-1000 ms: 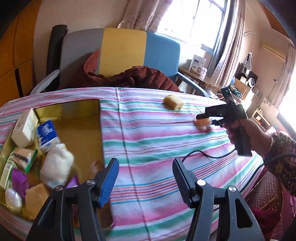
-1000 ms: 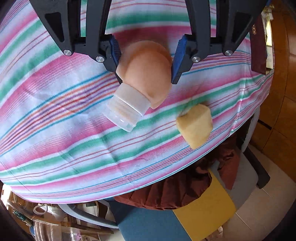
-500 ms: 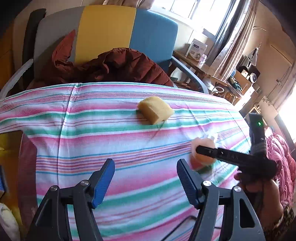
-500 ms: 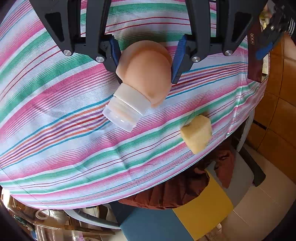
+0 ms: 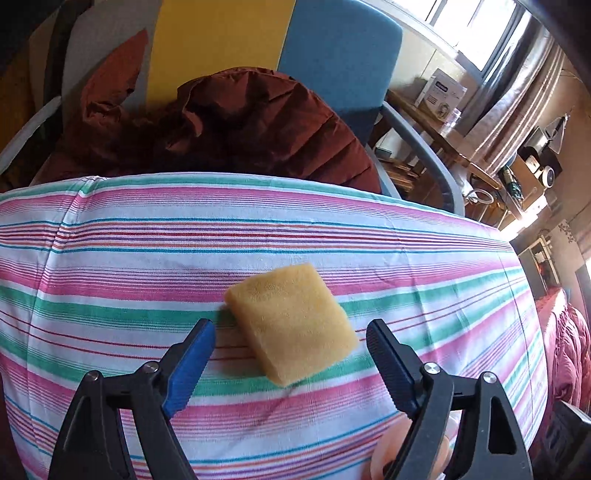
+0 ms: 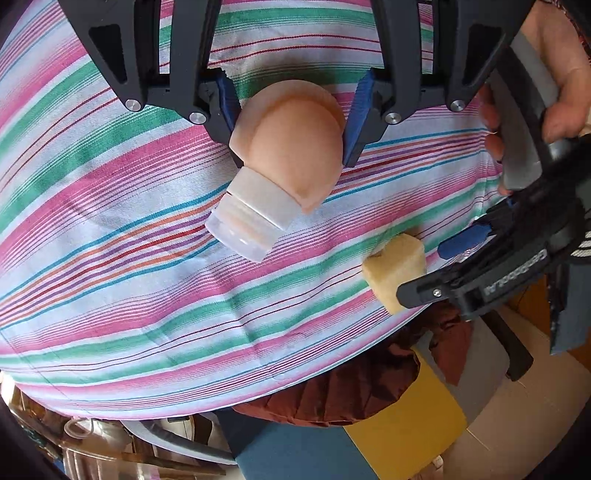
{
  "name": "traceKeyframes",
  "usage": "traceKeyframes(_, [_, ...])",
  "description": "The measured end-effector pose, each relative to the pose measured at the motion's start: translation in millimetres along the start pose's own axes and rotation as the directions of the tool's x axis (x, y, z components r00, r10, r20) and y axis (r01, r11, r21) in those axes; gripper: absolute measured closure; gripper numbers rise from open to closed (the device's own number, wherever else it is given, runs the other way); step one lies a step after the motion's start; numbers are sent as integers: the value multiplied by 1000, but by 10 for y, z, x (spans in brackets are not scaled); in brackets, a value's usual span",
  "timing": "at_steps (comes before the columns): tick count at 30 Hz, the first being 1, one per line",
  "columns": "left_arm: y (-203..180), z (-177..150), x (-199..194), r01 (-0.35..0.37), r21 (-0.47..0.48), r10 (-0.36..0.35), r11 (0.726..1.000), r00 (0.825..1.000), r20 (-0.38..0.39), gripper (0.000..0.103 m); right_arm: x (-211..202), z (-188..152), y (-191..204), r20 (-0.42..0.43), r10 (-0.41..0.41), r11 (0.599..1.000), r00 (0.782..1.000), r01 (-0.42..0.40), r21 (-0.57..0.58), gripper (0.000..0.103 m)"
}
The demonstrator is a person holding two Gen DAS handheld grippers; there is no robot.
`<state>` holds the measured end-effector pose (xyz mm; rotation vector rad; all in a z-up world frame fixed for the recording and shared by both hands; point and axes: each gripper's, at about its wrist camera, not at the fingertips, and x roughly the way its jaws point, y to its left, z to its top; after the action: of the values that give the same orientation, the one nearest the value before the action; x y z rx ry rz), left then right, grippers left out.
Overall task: Organize objects
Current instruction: 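Grasp the yellow sponge with the left tool while the right holds the silicone cup, then carry the sponge with the left tool while the right tool carries the silicone cup to the tray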
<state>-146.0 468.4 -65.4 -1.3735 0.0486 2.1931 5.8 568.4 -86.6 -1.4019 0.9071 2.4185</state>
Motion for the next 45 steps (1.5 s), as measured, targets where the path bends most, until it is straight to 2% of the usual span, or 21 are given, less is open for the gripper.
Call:
traceKeyframes(4, [-98, 34, 187, -62, 63, 62, 996, 998, -13, 18, 13, 11, 29, -2, -7, 1000, 1000, 7, 0, 52])
traceKeyframes(8, [-37, -12, 246, -43, 63, 43, 997, 999, 2, 18, -2, 4, 39, -2, -7, 1000, 1000, 7, 1, 51])
traceKeyframes(11, [-17, -101, 172, -13, 96, 9, 995, 999, 45, 29, -3, 10, 52, -2, -8, 1000, 1000, 8, 0, 51])
traceKeyframes(15, [35, -235, 82, 15, 103, -25, 995, 995, 94, 37, -5, -1, 69, 3, -15, 1000, 1000, 15, -8, 51])
traceKeyframes(19, [-46, -457, 35, -5, 209, -24, 978, 991, 135, 41, -10, -6, 76, 5, -16, 1000, 1000, 16, -10, 51])
traceKeyframes(21, [-63, -498, -3, -6, 222, -26, 975, 989, 143, 45, -12, -7, 82, 7, -19, 1000, 1000, 19, -12, 51])
traceKeyframes(28, [151, -499, -52, 40, 148, -62, 988, 987, 147, 47, -20, -14, 69, 8, -17, 1000, 1000, 18, -13, 51])
traceKeyframes(32, [269, -605, -151, 54, 123, -73, 991, 986, 153, 48, -23, -22, 55, 9, -14, 1000, 1000, 14, -7, 52])
traceKeyframes(37, [456, -779, -307, 75, 83, -87, 994, 983, 163, 48, -13, -18, 98, 24, 48, 999, 999, -48, 1, 53])
traceKeyframes(45, [671, -1131, -585, 94, 72, -105, 993, 979, 177, 48, -43, -98, 345, 43, 61, 991, 997, -56, -123, 53])
